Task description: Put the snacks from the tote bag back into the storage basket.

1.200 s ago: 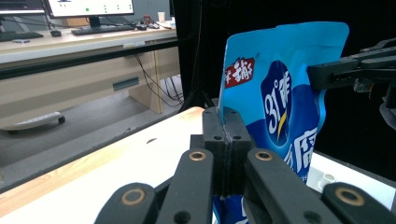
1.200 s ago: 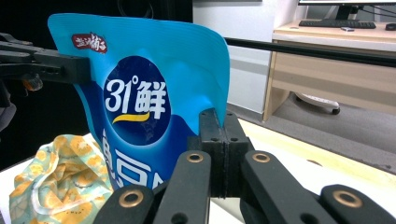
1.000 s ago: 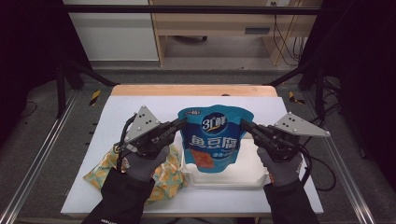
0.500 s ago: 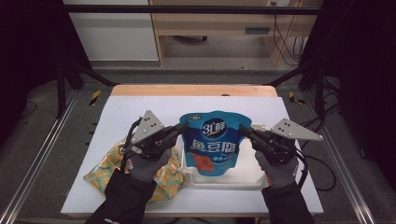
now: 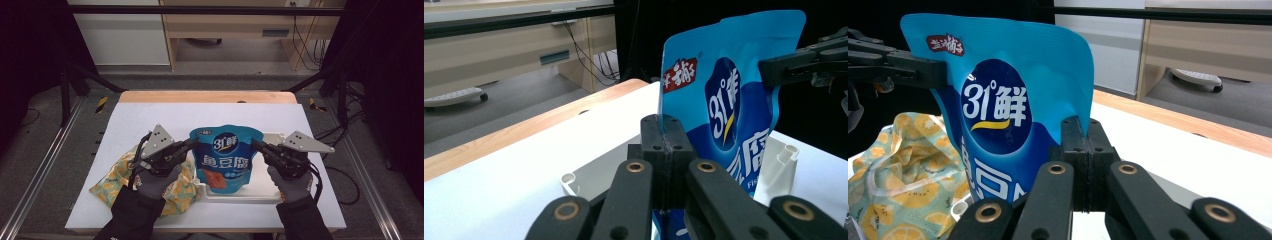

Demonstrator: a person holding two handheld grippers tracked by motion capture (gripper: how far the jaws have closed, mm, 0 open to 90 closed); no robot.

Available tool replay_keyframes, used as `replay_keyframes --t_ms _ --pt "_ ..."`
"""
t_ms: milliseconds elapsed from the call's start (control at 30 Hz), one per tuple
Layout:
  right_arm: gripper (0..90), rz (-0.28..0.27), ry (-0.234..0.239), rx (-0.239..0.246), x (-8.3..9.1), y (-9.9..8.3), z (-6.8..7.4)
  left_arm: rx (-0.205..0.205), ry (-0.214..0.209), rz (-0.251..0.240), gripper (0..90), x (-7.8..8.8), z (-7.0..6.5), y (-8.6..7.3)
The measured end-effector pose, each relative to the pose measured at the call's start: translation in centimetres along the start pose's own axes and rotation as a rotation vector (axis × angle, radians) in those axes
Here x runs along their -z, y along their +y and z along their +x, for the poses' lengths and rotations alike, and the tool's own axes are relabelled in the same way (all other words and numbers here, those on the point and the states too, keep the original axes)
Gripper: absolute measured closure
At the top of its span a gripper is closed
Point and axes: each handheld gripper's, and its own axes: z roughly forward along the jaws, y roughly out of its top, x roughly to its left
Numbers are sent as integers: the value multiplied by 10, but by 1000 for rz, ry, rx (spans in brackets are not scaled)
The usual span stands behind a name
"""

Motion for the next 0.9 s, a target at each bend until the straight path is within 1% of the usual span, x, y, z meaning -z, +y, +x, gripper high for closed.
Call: replay_keyframes --t_ms 333,533,633,900 --pt "900 12 -5 3 -3 -5 0 8 1 10 900 -2 0 -6" --pt "900 19 -9 0 -4 -8 0 1 0 22 900 -3 -1 -8" --pt "900 22 -9 0 -5 -9 0 5 0 25 900 -4 0 -10" --pt "900 25 -13 0 -6 -12 -1 1 -3 23 900 -4 -1 -11"
